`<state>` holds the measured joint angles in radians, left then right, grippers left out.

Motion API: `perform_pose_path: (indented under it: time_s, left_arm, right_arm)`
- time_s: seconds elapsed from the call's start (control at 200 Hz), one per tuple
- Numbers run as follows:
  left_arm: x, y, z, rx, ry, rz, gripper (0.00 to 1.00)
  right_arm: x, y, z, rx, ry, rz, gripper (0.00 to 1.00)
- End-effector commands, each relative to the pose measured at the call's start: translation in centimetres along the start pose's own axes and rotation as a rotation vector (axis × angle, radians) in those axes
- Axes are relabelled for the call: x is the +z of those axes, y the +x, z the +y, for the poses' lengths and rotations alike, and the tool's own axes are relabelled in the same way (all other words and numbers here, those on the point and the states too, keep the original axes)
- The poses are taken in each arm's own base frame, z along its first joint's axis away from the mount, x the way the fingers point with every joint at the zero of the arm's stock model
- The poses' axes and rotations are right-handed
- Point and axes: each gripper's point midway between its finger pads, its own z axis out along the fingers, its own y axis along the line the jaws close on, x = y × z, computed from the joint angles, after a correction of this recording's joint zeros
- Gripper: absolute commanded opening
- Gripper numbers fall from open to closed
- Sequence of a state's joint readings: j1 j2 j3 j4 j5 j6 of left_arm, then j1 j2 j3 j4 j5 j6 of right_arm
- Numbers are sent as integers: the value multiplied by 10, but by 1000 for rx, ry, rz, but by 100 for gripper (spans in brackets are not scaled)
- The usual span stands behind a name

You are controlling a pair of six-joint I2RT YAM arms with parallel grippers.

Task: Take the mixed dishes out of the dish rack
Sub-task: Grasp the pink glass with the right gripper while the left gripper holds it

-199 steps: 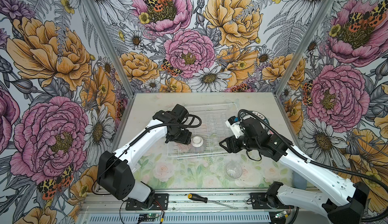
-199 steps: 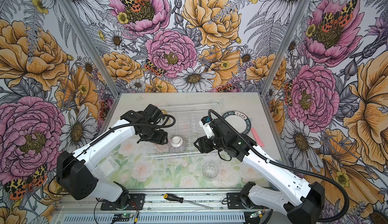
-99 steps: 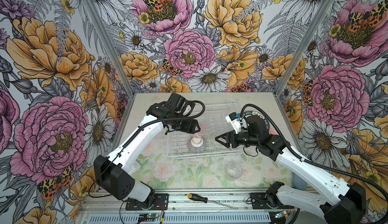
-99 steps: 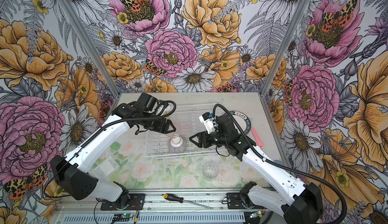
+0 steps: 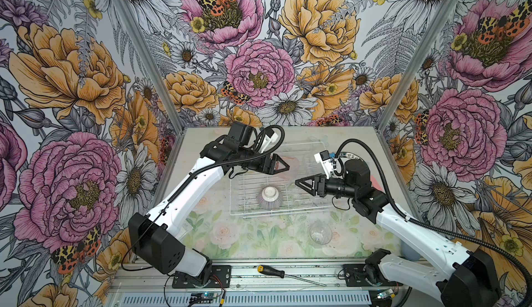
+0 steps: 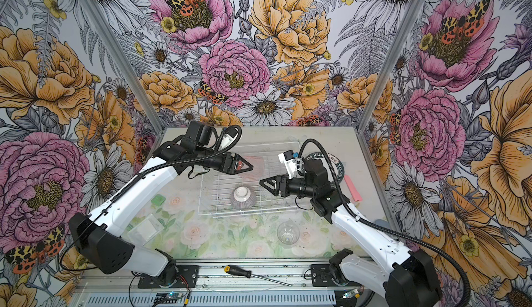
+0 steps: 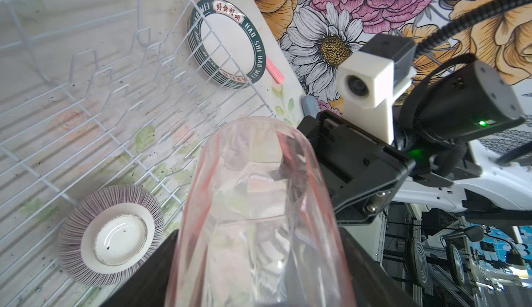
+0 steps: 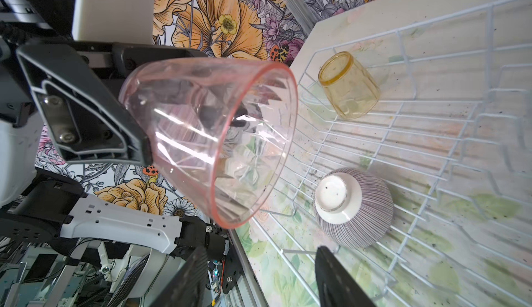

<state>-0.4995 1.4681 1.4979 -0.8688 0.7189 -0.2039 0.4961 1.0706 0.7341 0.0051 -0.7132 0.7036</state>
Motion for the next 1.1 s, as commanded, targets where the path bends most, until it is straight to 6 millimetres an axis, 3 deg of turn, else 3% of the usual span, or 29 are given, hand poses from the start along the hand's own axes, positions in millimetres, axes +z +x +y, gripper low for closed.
perform_pose_path:
  time_s: [0.0, 0.766, 0.916, 1.096]
  left_arm:
    - [-1, -13, -18, 25, 111, -47, 43]
    - [15, -23, -41, 3, 320, -61, 42]
    - [14, -24, -43, 0, 334, -65, 42]
    - [14, -26, -44, 0, 346, -70, 42]
  right_arm:
    - [-1, -21, 26, -58, -114, -61, 60]
    - [-6, -65, 69, -220, -273, -176, 52]
    - [-9, -69, 74, -235, -284, -182, 41]
    - [-8, -70, 73, -223, -278, -173, 15]
